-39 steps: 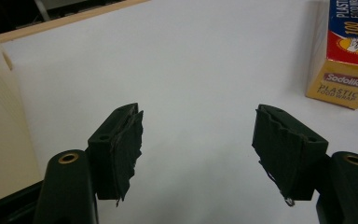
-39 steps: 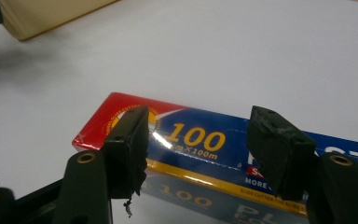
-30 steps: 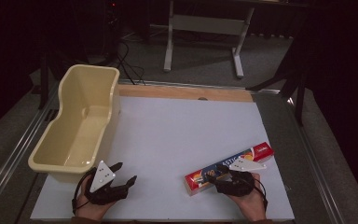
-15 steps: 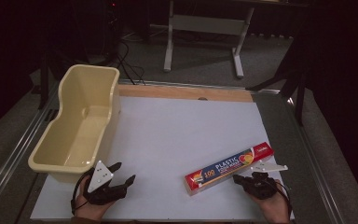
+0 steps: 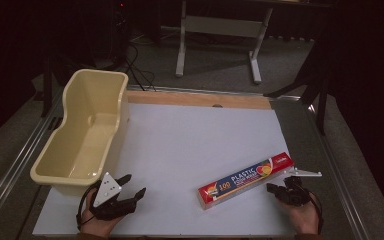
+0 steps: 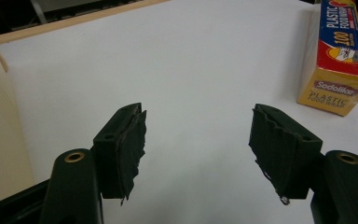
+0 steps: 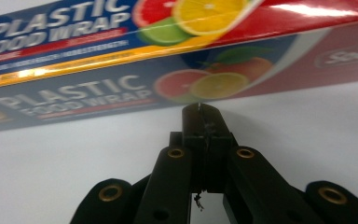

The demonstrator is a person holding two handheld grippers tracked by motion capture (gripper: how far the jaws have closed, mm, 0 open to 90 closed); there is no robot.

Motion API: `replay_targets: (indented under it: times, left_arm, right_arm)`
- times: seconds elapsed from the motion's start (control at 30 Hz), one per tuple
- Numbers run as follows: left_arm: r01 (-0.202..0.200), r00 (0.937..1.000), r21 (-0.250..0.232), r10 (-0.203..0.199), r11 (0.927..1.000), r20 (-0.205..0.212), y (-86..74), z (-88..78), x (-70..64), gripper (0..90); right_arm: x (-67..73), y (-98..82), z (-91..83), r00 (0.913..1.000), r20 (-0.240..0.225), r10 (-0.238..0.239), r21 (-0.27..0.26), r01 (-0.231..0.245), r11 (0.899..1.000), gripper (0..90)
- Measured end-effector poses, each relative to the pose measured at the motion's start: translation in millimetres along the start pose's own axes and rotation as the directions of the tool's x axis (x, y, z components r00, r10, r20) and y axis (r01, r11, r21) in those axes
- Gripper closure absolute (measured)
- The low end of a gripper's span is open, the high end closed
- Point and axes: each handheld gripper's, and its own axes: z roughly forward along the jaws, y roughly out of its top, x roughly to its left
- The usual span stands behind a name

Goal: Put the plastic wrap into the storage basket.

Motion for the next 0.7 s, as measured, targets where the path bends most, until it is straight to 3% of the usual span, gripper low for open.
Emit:
replay_targets:
  times: [0.5, 0.7]
  left_arm:
    - [0.0, 1.0, 0.001, 0.0, 1.0, 0.001, 0.1, 0.1, -0.4, 35.4]
    - [-0.001, 1.0, 0.004, 0.001, 1.0, -0.005, 0.2, 0.5, 0.1, 35.3]
  right_arm:
    - [-1.9, 18.5, 14.1, 0.9993, 0.037, -0.004, 0.031, 0.003, 1.0, 90.0]
    - [-1.3, 41.6, 34.2, 0.9993, 0.037, -0.005, 0.022, 0.005, 1.0, 90.0]
